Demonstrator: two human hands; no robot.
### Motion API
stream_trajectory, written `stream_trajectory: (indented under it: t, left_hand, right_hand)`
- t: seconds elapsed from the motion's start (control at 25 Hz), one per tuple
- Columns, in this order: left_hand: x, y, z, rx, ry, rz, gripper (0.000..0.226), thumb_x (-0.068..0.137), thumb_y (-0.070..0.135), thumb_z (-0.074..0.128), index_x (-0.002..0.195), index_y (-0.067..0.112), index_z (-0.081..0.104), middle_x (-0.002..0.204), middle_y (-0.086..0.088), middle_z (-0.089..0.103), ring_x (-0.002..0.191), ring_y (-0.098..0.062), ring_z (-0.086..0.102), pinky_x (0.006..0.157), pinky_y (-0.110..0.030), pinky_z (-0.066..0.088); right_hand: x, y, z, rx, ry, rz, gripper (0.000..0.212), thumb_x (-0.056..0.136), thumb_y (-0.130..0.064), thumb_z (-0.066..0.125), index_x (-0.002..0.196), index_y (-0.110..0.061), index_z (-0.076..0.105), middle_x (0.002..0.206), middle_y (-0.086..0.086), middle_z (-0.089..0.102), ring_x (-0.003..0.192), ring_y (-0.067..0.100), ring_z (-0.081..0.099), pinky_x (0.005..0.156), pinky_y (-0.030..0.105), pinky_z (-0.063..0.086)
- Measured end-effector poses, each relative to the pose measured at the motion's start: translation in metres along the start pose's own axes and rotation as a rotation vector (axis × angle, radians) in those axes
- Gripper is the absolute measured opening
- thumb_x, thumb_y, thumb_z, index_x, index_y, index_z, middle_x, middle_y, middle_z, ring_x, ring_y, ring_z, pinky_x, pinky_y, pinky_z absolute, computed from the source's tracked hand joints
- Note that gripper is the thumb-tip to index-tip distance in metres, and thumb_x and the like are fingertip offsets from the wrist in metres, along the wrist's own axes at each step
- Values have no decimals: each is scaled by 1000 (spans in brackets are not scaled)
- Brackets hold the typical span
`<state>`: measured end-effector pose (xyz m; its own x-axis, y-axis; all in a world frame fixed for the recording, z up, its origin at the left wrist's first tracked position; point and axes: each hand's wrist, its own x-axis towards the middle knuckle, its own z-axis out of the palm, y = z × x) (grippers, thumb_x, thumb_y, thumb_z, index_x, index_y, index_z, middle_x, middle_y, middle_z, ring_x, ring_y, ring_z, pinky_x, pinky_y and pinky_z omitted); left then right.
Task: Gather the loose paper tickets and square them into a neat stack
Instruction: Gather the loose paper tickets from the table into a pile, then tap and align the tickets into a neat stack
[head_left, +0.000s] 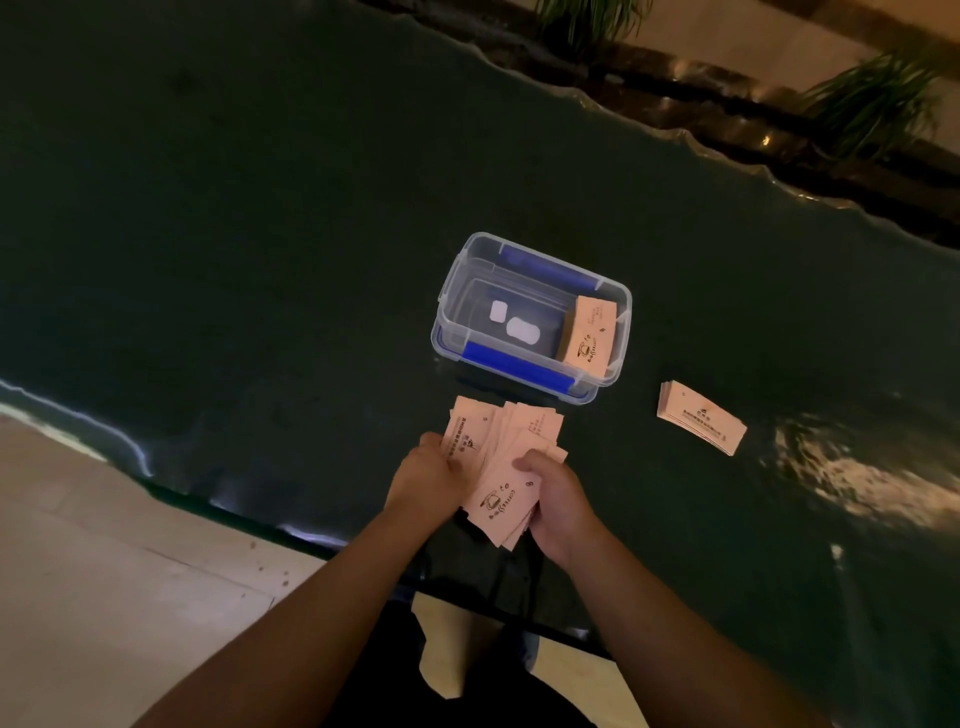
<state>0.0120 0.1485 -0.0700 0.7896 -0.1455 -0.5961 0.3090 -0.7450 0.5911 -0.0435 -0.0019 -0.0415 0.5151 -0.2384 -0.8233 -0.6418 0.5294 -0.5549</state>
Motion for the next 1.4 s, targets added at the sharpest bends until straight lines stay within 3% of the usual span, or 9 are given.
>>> stream_trajectory:
  t: [0.2,0.32,0.44,0.56,0.72,0.8,0.96,1.12,1.4]
  left_hand:
    - [-1,7,-4,-32,-2,-40,26,100,26,54,121,13,62,118,-7,71,100,-23,71,83,-40,61]
    - [-4,9,-2,-23,-47,-18,32,102,38,44,110,15,65,109,-11,71,92,-23,69,81,-40,58]
    - [-6,11,0,-90,-108,-28,38,106,35,37,119,11,63,120,-14,68,104,-27,66,94,-44,54]
    - [-4,16,-5,-232,-180,-98,52,102,44,37,130,7,60,129,-14,65,112,-32,64,98,-44,52]
    - [-3,20,-22,-293,-309,-194,84,82,72,38,145,17,50,134,-11,53,105,-23,63,83,-39,53]
    - [-3,20,-28,-298,-345,-199,82,85,69,41,147,17,45,134,-11,48,106,-23,61,81,-39,53]
    - [0,18,-38,-423,-445,-187,71,88,64,46,139,14,45,121,-9,65,108,-27,69,100,-50,57]
    - [1,36,-55,-156,-419,-27,61,96,64,34,140,23,42,122,-4,56,124,-26,56,105,-50,49]
    - [8,79,-48,-564,-355,73,62,81,41,61,139,22,51,120,-8,74,105,-27,75,99,-56,58]
  right_hand:
    - [6,12,-3,-29,59,-77,35,100,-2,56,130,-15,68,124,18,76,108,34,73,90,51,59]
    - [9,10,7,-268,82,-66,41,97,-15,62,138,-17,67,121,12,79,106,31,77,96,52,61]
    - [7,4,26,-428,102,-44,50,94,-25,64,144,-23,62,121,9,77,101,29,78,87,46,64]
    - [7,2,39,-394,116,-13,62,89,-31,66,150,-28,52,123,8,76,99,30,79,89,49,66]
    - [4,9,52,-180,124,30,64,79,-35,64,142,-26,58,116,15,81,100,35,81,83,50,66]
    - [2,13,59,-85,133,39,65,75,-32,61,140,-25,60,116,18,81,103,38,80,86,54,65]
    - [2,8,71,-46,111,-12,71,72,-30,58,143,-31,58,120,15,80,105,39,79,90,60,64]
    - [-9,-7,68,-40,50,-76,57,88,-24,53,144,-36,57,127,16,77,111,38,76,91,56,63]
    - [-18,-42,51,-21,-46,-258,50,103,-21,45,151,-32,57,126,15,77,109,33,77,91,52,63]
